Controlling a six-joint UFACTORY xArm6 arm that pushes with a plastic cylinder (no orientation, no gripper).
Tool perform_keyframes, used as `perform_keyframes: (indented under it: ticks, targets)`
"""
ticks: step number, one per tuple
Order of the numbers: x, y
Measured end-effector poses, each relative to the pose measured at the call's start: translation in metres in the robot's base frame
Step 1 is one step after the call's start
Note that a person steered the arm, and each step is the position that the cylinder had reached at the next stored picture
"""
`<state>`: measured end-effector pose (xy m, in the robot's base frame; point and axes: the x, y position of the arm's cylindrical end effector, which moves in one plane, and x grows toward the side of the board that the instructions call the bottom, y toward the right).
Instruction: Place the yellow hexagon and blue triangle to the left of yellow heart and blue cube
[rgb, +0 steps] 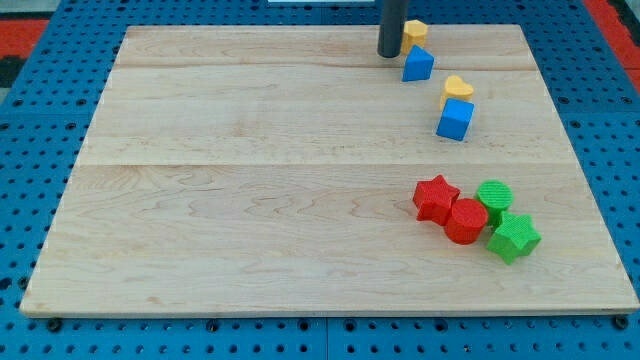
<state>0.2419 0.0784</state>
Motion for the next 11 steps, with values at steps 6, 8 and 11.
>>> perform_keyframes:
  ticks: [6, 8, 11]
  targets:
    - [-0.007, 0.029]
    - [0.066, 0.040]
    - [0.068, 0.041]
